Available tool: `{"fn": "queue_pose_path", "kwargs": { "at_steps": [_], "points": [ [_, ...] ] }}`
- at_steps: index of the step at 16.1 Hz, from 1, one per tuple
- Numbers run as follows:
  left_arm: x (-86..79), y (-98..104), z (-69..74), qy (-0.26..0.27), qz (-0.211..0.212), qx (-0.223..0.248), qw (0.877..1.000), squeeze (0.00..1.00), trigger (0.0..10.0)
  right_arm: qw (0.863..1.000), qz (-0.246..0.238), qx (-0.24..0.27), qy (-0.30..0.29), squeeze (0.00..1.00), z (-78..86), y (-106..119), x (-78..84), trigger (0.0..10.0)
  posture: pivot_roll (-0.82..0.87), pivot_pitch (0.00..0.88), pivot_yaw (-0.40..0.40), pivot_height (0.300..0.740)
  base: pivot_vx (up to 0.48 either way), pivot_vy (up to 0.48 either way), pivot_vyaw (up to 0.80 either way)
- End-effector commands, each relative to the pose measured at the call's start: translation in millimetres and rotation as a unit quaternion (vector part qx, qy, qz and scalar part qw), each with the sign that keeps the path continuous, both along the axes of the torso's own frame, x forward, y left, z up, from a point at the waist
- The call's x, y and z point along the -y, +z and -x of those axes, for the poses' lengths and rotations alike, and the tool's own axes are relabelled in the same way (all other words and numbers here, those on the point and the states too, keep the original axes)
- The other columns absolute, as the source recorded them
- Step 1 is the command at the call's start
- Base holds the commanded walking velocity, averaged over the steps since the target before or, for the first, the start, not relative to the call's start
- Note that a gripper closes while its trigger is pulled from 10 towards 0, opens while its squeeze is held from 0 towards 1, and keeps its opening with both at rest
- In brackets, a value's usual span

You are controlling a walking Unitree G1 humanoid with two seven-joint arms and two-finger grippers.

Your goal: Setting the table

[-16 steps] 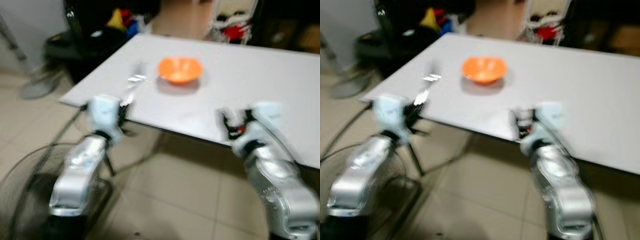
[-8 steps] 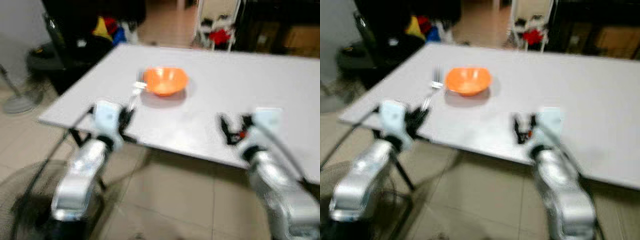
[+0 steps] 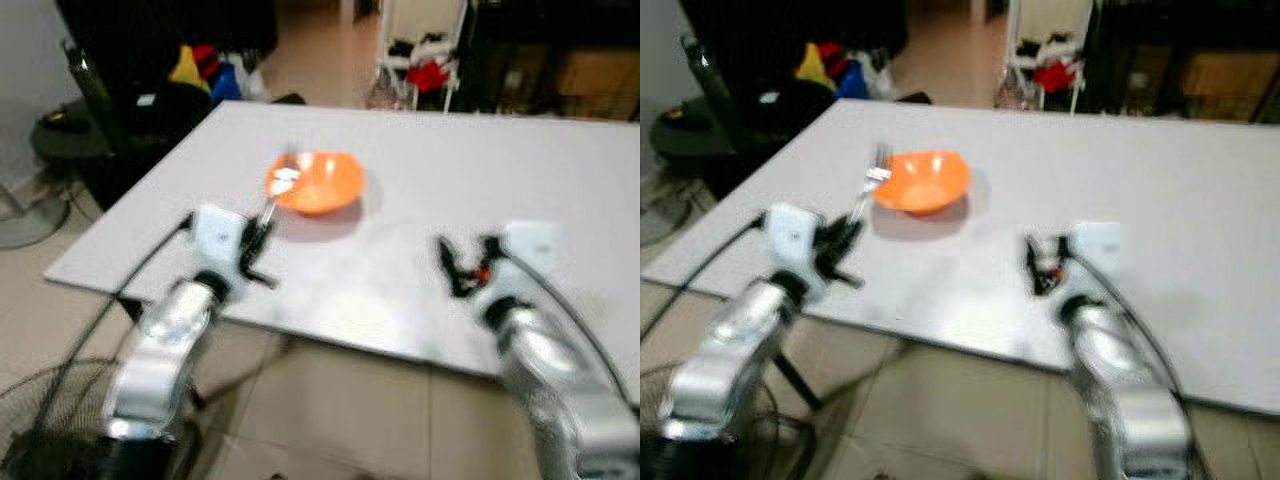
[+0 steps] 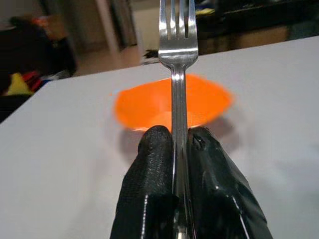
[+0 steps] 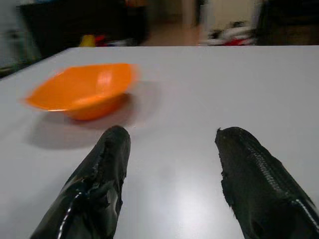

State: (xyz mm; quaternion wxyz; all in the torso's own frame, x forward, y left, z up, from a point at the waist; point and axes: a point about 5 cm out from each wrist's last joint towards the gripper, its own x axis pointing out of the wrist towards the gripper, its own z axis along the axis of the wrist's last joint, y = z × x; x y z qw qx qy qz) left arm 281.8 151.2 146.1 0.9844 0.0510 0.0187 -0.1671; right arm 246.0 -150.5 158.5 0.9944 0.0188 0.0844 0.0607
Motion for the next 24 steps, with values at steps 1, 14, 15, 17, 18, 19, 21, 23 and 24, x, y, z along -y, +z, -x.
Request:
{"fn": "queue_pose_path", "kwargs": {
  "at_steps": [1, 14, 15, 17, 18, 19, 21, 23, 24],
  "points": [
    [3.8, 3.3, -0.9, -0.005, 0.001, 0.007, 1.0, 0.0, 10.0, 1.0, 0.006, 0.002, -0.011, 0.0, -0.2, 0.6, 6.1, 10.0, 0.03, 0.0, 0.088, 0.74, 0.304, 0.0, 0.0],
    [-11.5, -32.4, 22.7, -0.125, -0.109, -0.11, 0.98, 0.0, 10.0, 0.99, 0.028, -0.095, 0.096, 0.0, 23.2, -28.8, -0.1, 10.0, -0.01, 0.0, 0.135, 0.74, 0.046, 0.0, 0.0],
    [-11.4, -38.3, 17.7, -0.125, -0.113, -0.122, 0.978, 0.0, 10.0, 0.989, 0.034, -0.103, 0.103, 0.0, 25.6, -30.3, 0.3, 10.0, -0.02, 0.0, 0.139, 0.74, 0.0, 0.0, 0.0],
    [-8.4, -44.9, 4.6, -0.117, -0.099, -0.145, 0.977, 0.0, 10.0, 0.988, 0.036, -0.103, 0.107, 0.0, 23.5, -27.7, 0.6, 10.0, -0.02, 0.0, 0.146, 0.74, 0.0, 0.0, 0.0],
    [-8.4, -44.9, 4.6, -0.117, -0.099, -0.145, 0.977, 0.0, 10.0, 0.988, 0.036, -0.103, 0.107, 0.0, 23.5, -27.7, 0.6, 10.0, -0.02, 0.0, 0.146, 0.74, 0.0, 0.0, 0.0],
    [-3.4, -46.9, -3.4, -0.115, -0.096, -0.16, 0.976, 0.0, 10.0, 0.984, 0.047, -0.112, 0.127, 0.0, 22.2, -25.6, 0.7, 10.0, -0.01, 0.0, 0.134, 0.74, 0.0, 0.0, 0.0],
    [0.5, -49.1, -8.7, -0.116, -0.102, -0.172, 0.973, 0.0, 10.0, 0.981, 0.06, -0.124, 0.137, 0.0, 20.0, -26.4, 4.0, 10.0, 0.0, 0.0, 0.116, 0.74, 0.0, 0.0, 0.0],
    [2.2, -48.7, -12.6, -0.117, -0.104, -0.177, 0.972, 0.0, 10.0, 0.98, 0.062, -0.127, 0.141, 0.0, 17.0, -24.4, 4.6, 10.0, 0.01, 0.0, 0.103, 0.74, 0.0, 0.0, 0.0],
    [2.7, -45.9, -17.3, -0.109, -0.096, -0.18, 0.973, 0.0, 10.0, 0.979, 0.064, -0.124, 0.15, 0.0, 14.0, -17.8, 3.2, 10.0, 0.01, 0.0, 0.084, 0.74, 0.0, 0.0, 0.0]
  ]
}}
